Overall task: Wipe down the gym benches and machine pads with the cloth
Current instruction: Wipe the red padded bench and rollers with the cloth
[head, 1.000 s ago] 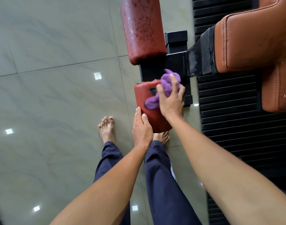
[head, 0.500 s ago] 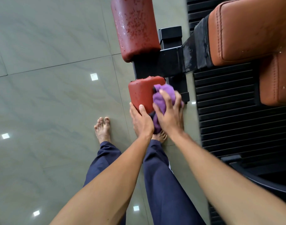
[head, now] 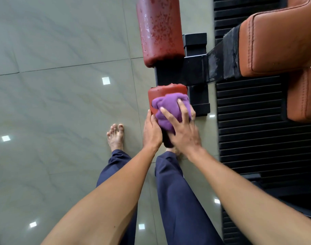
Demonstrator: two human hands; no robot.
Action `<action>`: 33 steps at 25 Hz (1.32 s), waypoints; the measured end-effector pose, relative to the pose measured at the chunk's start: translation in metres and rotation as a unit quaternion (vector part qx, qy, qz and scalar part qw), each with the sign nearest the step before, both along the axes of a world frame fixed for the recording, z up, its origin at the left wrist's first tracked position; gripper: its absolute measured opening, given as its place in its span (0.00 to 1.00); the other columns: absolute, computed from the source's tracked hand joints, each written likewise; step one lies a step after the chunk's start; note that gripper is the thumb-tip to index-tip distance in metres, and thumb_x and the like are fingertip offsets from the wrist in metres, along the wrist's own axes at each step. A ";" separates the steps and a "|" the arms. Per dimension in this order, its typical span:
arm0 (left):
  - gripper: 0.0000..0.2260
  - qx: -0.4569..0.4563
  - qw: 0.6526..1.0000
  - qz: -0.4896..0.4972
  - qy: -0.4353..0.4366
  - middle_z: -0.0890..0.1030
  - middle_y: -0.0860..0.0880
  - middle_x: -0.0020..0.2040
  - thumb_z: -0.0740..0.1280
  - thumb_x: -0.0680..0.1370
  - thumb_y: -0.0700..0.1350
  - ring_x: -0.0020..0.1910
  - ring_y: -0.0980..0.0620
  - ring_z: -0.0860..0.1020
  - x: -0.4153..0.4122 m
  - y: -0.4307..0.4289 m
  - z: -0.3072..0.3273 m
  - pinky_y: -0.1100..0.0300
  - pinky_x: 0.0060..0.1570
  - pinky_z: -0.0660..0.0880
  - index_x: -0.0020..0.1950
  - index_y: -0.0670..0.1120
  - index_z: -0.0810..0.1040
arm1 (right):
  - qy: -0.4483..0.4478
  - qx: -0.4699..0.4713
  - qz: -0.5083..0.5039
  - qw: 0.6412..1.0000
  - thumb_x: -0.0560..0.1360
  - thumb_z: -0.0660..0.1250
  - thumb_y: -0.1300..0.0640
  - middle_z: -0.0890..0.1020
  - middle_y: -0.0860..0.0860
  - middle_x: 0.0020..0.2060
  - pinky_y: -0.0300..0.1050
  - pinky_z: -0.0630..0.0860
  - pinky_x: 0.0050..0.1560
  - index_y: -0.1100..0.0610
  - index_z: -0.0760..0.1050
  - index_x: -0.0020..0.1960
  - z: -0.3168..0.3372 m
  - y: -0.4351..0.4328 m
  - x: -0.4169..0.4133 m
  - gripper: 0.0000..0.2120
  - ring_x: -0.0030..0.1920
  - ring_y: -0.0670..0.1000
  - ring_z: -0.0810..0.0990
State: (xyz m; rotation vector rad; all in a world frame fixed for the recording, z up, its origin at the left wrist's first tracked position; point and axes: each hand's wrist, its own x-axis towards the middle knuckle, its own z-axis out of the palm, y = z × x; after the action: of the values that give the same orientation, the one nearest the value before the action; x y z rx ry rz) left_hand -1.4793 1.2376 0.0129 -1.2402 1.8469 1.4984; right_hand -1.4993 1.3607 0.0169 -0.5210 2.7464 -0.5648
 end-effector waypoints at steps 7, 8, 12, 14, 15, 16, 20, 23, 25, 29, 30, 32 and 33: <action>0.21 -0.005 1.000 0.005 -0.021 0.72 0.50 0.74 0.46 0.87 0.50 0.73 0.52 0.68 0.008 -0.015 0.010 0.66 0.61 0.60 0.76 0.50 0.69 | 0.095 0.115 0.043 0.988 0.70 0.73 0.48 0.70 0.52 0.71 0.64 0.69 0.62 0.42 0.77 0.64 -0.007 -0.062 -0.056 0.23 0.69 0.66 0.63; 0.21 -0.009 1.000 0.008 -0.025 0.73 0.49 0.72 0.46 0.87 0.49 0.72 0.50 0.69 0.011 -0.016 0.011 0.65 0.60 0.61 0.75 0.49 0.70 | 0.108 0.116 0.076 0.984 0.69 0.74 0.49 0.69 0.53 0.71 0.63 0.70 0.62 0.43 0.77 0.64 -0.005 -0.053 -0.035 0.23 0.69 0.66 0.64; 0.22 -0.007 0.998 0.007 -0.058 0.72 0.47 0.74 0.46 0.86 0.50 0.74 0.47 0.68 0.024 -0.019 0.010 0.54 0.72 0.64 0.76 0.48 0.68 | 0.092 0.095 0.128 0.983 0.67 0.77 0.56 0.69 0.53 0.68 0.62 0.72 0.59 0.46 0.77 0.65 -0.003 -0.013 0.053 0.27 0.66 0.66 0.67; 0.22 0.000 0.999 0.001 -0.050 0.70 0.49 0.76 0.46 0.86 0.51 0.74 0.50 0.67 0.023 -0.017 0.013 0.56 0.74 0.61 0.78 0.50 0.66 | 0.069 0.092 0.082 0.990 0.70 0.75 0.56 0.67 0.54 0.69 0.63 0.73 0.60 0.44 0.76 0.68 -0.001 -0.010 0.061 0.28 0.67 0.66 0.67; 0.22 0.004 0.999 0.000 -0.036 0.71 0.49 0.75 0.46 0.86 0.51 0.73 0.50 0.68 0.020 -0.014 0.015 0.57 0.72 0.62 0.77 0.51 0.67 | 0.054 0.093 0.050 0.993 0.70 0.75 0.54 0.66 0.54 0.70 0.63 0.73 0.61 0.43 0.74 0.69 0.000 -0.013 0.054 0.29 0.67 0.66 0.67; 0.21 0.008 1.000 0.009 -0.023 0.73 0.50 0.73 0.47 0.86 0.52 0.71 0.50 0.70 0.015 -0.011 0.014 0.58 0.70 0.64 0.76 0.51 0.69 | 0.040 0.089 0.006 0.995 0.71 0.74 0.51 0.64 0.54 0.72 0.63 0.74 0.62 0.41 0.72 0.71 0.001 -0.018 0.044 0.30 0.68 0.66 0.66; 0.23 0.003 0.997 0.073 -0.022 0.76 0.48 0.70 0.47 0.85 0.56 0.69 0.47 0.72 -0.010 0.001 0.002 0.49 0.71 0.66 0.74 0.51 0.71 | -0.022 0.026 -0.253 0.967 0.77 0.64 0.38 0.65 0.54 0.74 0.57 0.73 0.63 0.39 0.63 0.75 0.000 -0.034 -0.002 0.27 0.69 0.65 0.68; 0.24 -0.014 0.995 0.095 -0.025 0.68 0.48 0.77 0.48 0.86 0.57 0.75 0.48 0.66 -0.023 0.013 -0.008 0.52 0.75 0.61 0.80 0.50 0.63 | -0.096 -0.037 -0.370 0.923 0.78 0.60 0.35 0.68 0.52 0.72 0.55 0.72 0.64 0.42 0.62 0.77 -0.007 -0.037 -0.026 0.29 0.69 0.62 0.71; 0.27 -0.024 0.993 0.109 -0.029 0.63 0.48 0.80 0.48 0.85 0.59 0.78 0.48 0.62 -0.029 0.020 -0.016 0.51 0.76 0.58 0.82 0.50 0.57 | -0.171 -0.067 -0.441 0.879 0.80 0.58 0.35 0.70 0.54 0.72 0.53 0.70 0.65 0.45 0.62 0.78 -0.025 -0.022 -0.054 0.29 0.70 0.61 0.72; 0.28 -0.066 0.990 0.122 -0.038 0.60 0.48 0.81 0.48 0.85 0.60 0.79 0.48 0.60 -0.034 0.034 -0.026 0.48 0.77 0.56 0.82 0.50 0.55 | -0.247 -0.062 -0.483 0.838 0.81 0.56 0.34 0.70 0.58 0.74 0.54 0.63 0.73 0.48 0.59 0.80 -0.036 -0.009 -0.080 0.33 0.73 0.61 0.69; 0.27 -0.086 0.988 0.124 -0.041 0.62 0.47 0.80 0.48 0.85 0.60 0.78 0.47 0.61 -0.034 0.036 -0.026 0.47 0.77 0.57 0.82 0.49 0.56 | -0.206 -0.039 -0.423 0.881 0.80 0.58 0.33 0.68 0.59 0.75 0.56 0.61 0.74 0.46 0.56 0.81 -0.027 -0.014 -0.064 0.34 0.74 0.62 0.67; 0.27 -0.128 0.983 0.123 -0.046 0.66 0.47 0.78 0.48 0.85 0.60 0.76 0.46 0.65 -0.037 0.041 -0.027 0.46 0.74 0.62 0.81 0.50 0.59 | -0.152 -0.021 -0.336 0.929 0.77 0.62 0.32 0.66 0.60 0.74 0.58 0.63 0.73 0.42 0.52 0.81 -0.009 -0.020 -0.037 0.38 0.73 0.63 0.67; 0.26 -0.149 0.980 0.122 -0.048 0.68 0.47 0.77 0.48 0.84 0.61 0.74 0.45 0.68 -0.038 0.043 -0.028 0.47 0.72 0.65 0.80 0.51 0.60 | -0.154 -0.030 -0.326 0.932 0.77 0.63 0.32 0.68 0.59 0.73 0.57 0.66 0.71 0.42 0.53 0.81 -0.011 -0.015 -0.036 0.38 0.71 0.63 0.69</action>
State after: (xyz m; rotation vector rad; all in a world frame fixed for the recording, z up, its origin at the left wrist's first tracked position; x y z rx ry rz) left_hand -1.5171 1.2806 -0.0155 -1.7028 1.9625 1.2822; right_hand -1.5353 1.3460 0.0056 0.4680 2.5534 -0.7938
